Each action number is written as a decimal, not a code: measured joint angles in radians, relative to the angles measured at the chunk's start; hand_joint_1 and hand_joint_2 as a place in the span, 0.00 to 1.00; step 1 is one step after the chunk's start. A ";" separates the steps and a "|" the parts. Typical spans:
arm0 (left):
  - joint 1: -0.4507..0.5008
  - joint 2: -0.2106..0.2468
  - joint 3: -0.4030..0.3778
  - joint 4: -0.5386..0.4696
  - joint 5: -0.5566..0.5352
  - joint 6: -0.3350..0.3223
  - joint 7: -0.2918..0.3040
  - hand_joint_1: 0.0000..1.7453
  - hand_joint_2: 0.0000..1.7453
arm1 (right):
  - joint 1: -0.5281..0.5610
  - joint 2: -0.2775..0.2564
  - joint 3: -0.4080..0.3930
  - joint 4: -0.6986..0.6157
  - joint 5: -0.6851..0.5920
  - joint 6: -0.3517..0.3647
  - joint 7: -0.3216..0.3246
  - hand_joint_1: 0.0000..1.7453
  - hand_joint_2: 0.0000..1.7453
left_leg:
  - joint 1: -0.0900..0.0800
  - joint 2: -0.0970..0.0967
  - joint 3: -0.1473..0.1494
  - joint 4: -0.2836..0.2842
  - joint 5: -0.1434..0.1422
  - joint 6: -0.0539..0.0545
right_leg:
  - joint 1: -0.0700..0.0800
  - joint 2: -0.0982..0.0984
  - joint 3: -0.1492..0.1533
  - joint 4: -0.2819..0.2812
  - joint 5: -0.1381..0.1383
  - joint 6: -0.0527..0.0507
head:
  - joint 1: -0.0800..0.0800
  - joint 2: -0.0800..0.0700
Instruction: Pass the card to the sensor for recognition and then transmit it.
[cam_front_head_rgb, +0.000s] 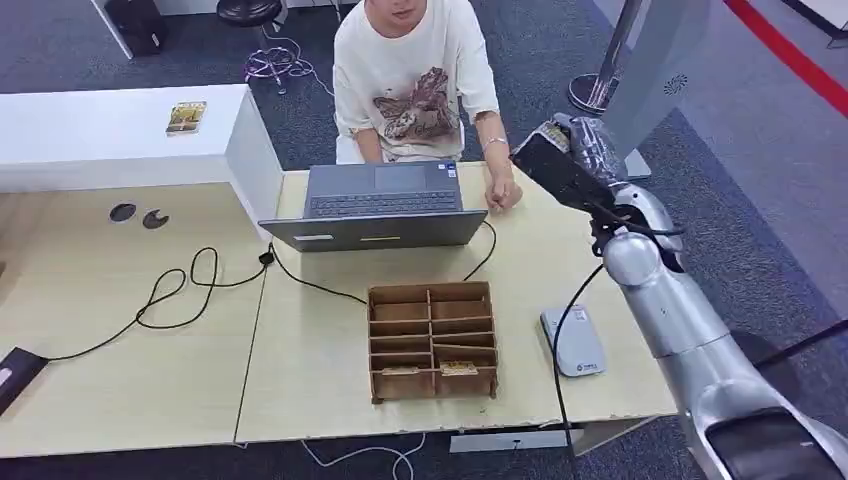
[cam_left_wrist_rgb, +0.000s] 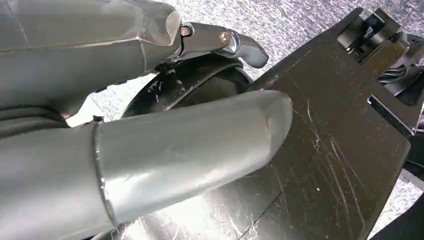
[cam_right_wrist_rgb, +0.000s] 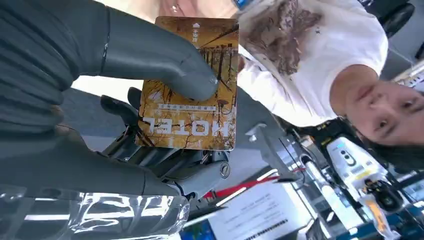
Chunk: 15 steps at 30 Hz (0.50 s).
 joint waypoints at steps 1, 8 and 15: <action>0.000 0.000 -0.002 0.000 -0.003 -0.001 0.000 0.00 0.00 | -0.007 0.011 0.000 0.003 0.018 -0.003 0.000 1.00 1.00 | 0.000 0.000 0.000 0.000 0.000 0.000 | 0.000 0.000 0.000 0.000 0.000 0.000 | 0.000 0.000; -0.001 0.000 -0.024 0.000 -0.020 -0.006 0.002 0.00 0.00 | -0.086 0.077 0.000 0.075 0.148 -0.009 -0.016 1.00 1.00 | 0.000 0.000 0.000 0.000 0.001 0.000 | 0.000 0.000 0.000 0.000 0.000 0.000 | 0.000 0.000; -0.003 0.003 -0.043 0.000 -0.032 -0.019 0.003 0.00 0.00 | -0.166 0.119 0.006 0.189 0.229 -0.014 -0.012 1.00 1.00 | 0.000 0.000 0.000 0.000 0.001 0.000 | 0.000 0.000 0.000 0.000 0.000 0.000 | 0.000 0.000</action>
